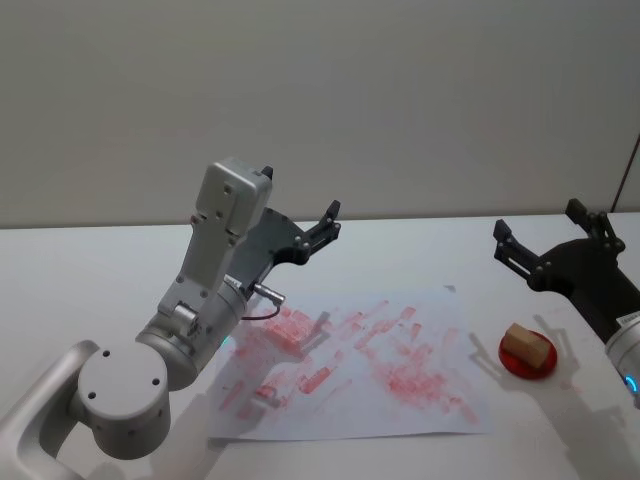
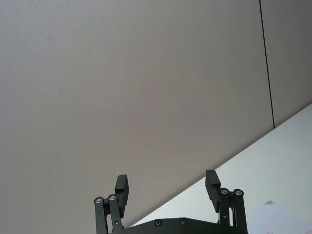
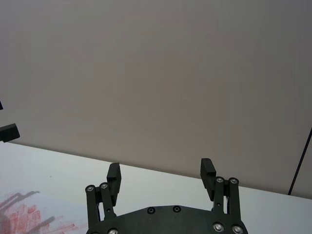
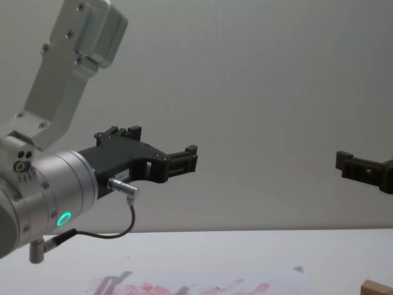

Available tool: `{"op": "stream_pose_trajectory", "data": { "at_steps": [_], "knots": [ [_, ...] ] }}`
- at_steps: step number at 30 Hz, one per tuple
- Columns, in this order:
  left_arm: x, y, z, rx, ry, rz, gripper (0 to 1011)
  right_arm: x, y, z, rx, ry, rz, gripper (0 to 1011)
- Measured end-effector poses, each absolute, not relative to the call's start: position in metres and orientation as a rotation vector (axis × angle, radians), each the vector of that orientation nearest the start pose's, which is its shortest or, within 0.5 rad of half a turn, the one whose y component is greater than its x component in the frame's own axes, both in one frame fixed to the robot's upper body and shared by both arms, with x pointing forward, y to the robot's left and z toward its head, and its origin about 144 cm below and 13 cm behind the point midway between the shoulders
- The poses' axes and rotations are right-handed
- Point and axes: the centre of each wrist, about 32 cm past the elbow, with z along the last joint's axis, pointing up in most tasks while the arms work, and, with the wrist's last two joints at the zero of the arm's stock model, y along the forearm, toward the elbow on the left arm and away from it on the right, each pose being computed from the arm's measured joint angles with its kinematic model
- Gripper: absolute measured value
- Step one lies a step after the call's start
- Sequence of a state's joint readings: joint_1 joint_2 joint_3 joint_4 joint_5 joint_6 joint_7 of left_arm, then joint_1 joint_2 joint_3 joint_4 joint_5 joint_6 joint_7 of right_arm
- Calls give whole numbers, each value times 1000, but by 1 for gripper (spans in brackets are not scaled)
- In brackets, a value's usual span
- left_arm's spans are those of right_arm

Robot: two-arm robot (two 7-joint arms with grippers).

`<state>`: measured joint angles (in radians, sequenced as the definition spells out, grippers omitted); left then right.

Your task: Use the one hand to pick up the stamp and affix it onto the A4 paper.

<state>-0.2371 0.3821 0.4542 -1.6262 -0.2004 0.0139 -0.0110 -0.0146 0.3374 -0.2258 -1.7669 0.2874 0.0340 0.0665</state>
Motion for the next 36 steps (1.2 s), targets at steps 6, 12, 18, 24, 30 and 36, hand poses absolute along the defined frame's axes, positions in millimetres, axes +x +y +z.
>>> {"op": "stream_pose_trajectory", "data": {
  "at_steps": [6, 12, 18, 24, 30, 36],
  "knots": [
    [492, 198, 1204, 61, -268, 1124, 1001, 443, -237, 1189, 26, -75, -1230, 1001],
    [492, 198, 1204, 61, -268, 1124, 1001, 443, -237, 1189, 26, -75, -1229, 1001],
    [492, 198, 1204, 61, -268, 1124, 1001, 443, -237, 1189, 26, -75, -1229, 1001],
    [492, 198, 1204, 61, -268, 1124, 1001, 443, -237, 1189, 26, -75, -1229, 1001],
    [492, 198, 1204, 61, -268, 1124, 1001, 443, -237, 1189, 26, -75, -1229, 1001],
    [492, 198, 1204, 61, -268, 1124, 1001, 443, -237, 1189, 26, -75, -1229, 1001]
  ]
}}
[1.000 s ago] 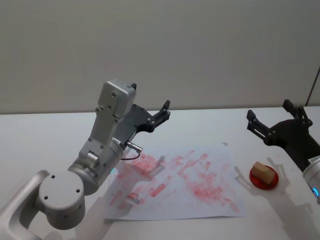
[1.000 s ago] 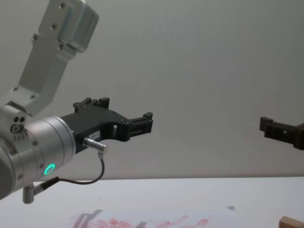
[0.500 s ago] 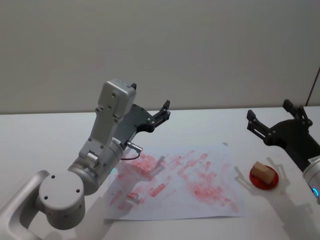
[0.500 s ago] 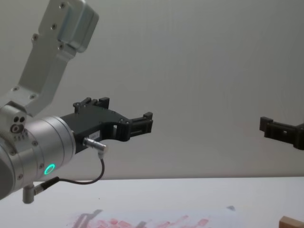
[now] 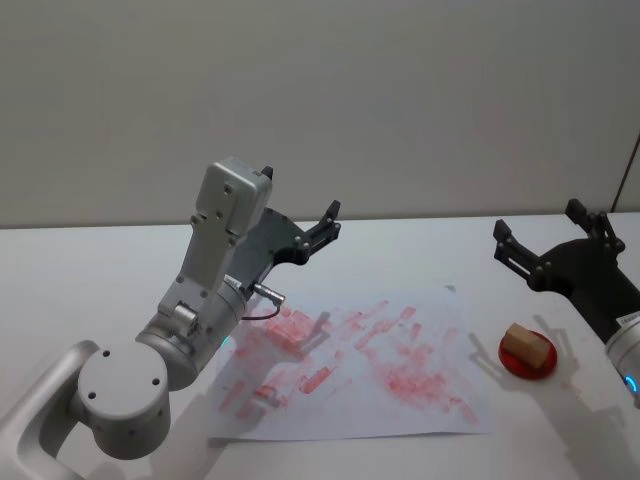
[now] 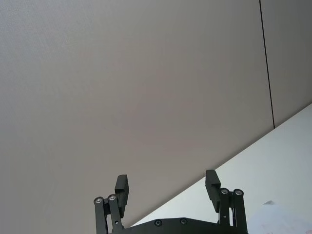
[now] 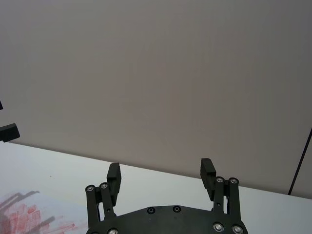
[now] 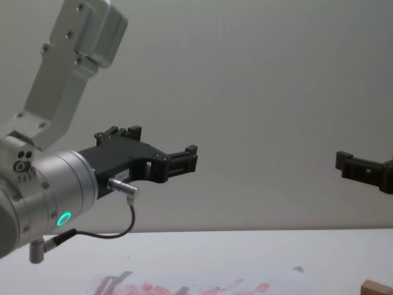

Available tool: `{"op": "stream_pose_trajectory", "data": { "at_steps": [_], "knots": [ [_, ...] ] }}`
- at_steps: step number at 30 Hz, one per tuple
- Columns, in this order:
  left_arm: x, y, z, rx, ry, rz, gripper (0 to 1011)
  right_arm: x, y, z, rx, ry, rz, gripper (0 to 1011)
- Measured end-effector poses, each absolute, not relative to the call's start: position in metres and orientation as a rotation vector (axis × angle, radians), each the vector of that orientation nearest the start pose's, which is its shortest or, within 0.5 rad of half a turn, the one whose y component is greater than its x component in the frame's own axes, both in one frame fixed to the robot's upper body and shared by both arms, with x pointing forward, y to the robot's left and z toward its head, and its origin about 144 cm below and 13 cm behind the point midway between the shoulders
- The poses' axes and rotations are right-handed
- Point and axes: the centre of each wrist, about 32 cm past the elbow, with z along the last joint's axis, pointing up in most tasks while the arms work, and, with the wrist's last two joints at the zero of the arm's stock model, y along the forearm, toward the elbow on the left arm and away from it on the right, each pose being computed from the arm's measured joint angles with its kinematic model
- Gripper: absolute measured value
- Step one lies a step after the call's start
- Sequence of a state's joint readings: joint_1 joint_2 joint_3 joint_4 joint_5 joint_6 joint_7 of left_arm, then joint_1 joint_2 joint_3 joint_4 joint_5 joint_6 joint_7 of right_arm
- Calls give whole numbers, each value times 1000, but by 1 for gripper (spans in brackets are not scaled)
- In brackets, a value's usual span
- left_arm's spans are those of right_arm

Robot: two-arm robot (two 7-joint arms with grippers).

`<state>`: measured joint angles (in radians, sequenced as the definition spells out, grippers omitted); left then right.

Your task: Use the one hand to pick up the stamp and affix it onto the A4 paper.

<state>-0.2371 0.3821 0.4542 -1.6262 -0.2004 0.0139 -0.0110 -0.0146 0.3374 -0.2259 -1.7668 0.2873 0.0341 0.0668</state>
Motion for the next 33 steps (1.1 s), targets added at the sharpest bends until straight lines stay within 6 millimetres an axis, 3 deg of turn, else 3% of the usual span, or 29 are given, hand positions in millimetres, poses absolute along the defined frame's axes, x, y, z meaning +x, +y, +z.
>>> {"op": "stream_pose_trajectory", "data": {
  "at_steps": [19, 33],
  "knots": [
    [492, 198, 1204, 61, -268, 1124, 1001, 441, -238, 1188, 19, -70, -1234, 1001],
    [492, 198, 1204, 61, -268, 1124, 1001, 410, -241, 1184, -76, 18, -1269, 1001]
  ]
}}
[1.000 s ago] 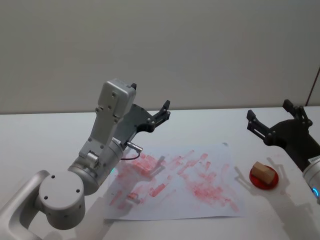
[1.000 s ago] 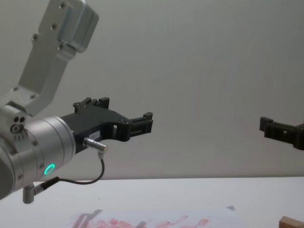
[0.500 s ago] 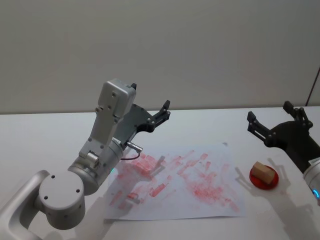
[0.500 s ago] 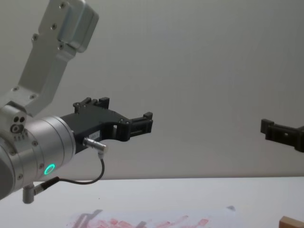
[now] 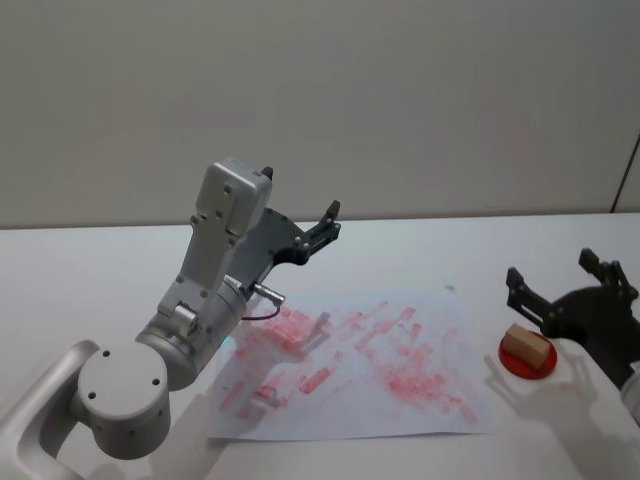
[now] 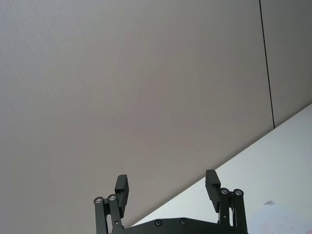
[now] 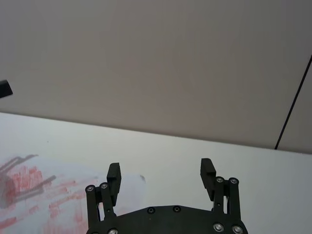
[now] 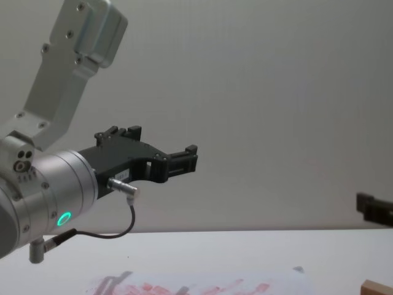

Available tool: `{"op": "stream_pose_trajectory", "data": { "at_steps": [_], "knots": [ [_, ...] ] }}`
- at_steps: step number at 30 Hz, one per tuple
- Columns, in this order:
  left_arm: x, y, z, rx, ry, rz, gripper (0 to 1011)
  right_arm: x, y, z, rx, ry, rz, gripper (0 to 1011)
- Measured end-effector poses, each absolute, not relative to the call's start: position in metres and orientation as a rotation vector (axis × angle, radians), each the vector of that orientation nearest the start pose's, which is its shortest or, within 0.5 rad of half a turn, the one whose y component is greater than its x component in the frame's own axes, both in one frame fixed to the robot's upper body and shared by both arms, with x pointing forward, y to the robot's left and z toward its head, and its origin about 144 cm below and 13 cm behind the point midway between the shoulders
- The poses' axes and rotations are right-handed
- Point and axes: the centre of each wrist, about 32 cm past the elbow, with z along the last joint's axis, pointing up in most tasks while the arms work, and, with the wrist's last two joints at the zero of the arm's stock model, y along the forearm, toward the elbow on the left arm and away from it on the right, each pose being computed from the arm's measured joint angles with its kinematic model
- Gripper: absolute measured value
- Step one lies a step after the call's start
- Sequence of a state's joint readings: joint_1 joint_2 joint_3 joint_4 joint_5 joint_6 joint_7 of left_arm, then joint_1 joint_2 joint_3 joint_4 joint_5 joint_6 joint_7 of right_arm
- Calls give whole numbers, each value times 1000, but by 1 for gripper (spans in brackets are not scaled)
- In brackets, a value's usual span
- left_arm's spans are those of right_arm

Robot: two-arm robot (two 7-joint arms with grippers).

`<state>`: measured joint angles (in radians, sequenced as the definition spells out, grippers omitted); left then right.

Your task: Use the one hand to pick up the stamp and affix it onto the A4 paper.

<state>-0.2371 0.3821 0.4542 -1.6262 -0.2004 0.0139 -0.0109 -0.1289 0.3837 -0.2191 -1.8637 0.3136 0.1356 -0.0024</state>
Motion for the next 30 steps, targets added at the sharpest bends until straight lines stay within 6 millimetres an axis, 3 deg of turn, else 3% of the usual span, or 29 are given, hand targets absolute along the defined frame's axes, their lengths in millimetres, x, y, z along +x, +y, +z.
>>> {"op": "stream_pose_trajectory", "data": {
  "at_steps": [15, 30],
  "knots": [
    [492, 198, 1204, 61, -267, 1124, 1001, 388, -246, 1180, -233, 121, -1315, 1001],
    [492, 198, 1204, 61, -268, 1124, 1001, 400, -253, 1173, -326, 161, -1298, 1001]
  ]
}}
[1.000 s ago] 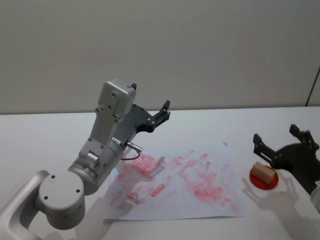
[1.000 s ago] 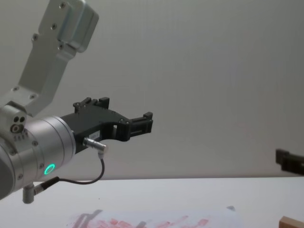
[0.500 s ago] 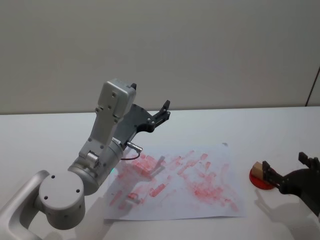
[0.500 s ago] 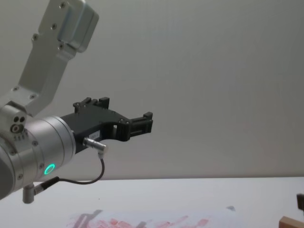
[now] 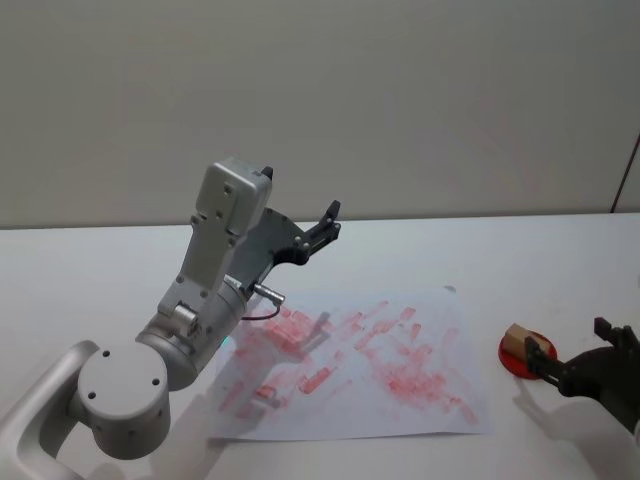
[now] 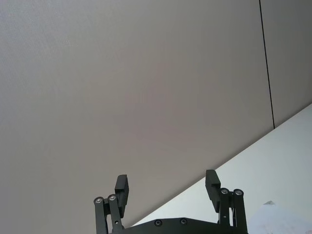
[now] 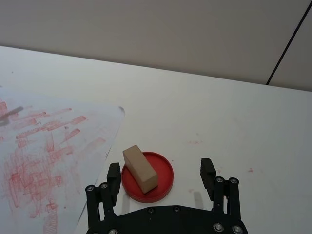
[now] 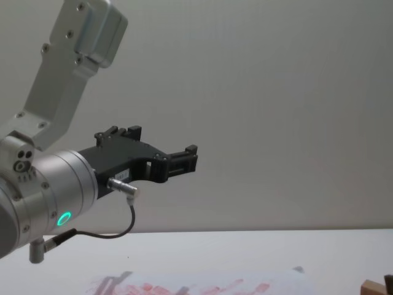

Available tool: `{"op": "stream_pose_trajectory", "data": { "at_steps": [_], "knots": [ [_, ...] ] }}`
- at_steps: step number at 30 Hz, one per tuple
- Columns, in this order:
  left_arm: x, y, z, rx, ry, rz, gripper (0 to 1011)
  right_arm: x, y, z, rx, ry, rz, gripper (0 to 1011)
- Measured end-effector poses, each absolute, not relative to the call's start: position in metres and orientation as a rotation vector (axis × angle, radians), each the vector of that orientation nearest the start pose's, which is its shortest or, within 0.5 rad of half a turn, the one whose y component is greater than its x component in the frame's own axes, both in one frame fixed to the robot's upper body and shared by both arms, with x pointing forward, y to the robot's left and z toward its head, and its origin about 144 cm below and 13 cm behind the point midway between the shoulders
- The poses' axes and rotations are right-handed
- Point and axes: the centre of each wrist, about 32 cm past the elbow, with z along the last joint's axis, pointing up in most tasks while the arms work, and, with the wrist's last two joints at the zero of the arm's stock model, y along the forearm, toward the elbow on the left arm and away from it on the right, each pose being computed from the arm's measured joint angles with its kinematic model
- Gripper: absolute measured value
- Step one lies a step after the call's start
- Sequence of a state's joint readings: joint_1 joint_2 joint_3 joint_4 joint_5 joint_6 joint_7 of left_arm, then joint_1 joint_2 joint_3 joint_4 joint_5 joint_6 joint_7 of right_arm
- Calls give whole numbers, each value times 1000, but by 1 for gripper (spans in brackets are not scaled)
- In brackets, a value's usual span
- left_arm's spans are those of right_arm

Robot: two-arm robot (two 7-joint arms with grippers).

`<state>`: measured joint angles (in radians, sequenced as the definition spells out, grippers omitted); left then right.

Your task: Use the one hand to pick up the stamp and affix it onto the A4 paper.

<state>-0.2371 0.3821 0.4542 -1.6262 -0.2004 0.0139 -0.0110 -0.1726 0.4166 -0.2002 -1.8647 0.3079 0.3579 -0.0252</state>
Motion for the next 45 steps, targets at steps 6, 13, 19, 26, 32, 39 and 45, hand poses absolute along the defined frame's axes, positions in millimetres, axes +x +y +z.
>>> {"op": "stream_pose_trajectory", "data": {
  "at_steps": [6, 13, 19, 26, 32, 39, 45],
  "knots": [
    [492, 198, 1204, 61, -268, 1124, 1001, 411, -256, 1170, -351, 172, -1275, 1001],
    [492, 198, 1204, 61, -268, 1124, 1001, 422, -256, 1166, -373, 186, -1242, 1001],
    [492, 198, 1204, 61, -268, 1124, 1001, 429, -256, 1164, -385, 198, -1219, 1001],
    [492, 198, 1204, 61, -268, 1124, 1001, 434, -255, 1162, -392, 206, -1205, 855],
    [492, 198, 1204, 61, -268, 1124, 1001, 437, -255, 1161, -397, 210, -1196, 706],
    [492, 198, 1204, 61, -268, 1124, 1001, 439, -255, 1160, -399, 212, -1191, 474],
    [492, 198, 1204, 61, -268, 1124, 1001, 440, -255, 1160, -400, 213, -1189, 274]
  ]
}}
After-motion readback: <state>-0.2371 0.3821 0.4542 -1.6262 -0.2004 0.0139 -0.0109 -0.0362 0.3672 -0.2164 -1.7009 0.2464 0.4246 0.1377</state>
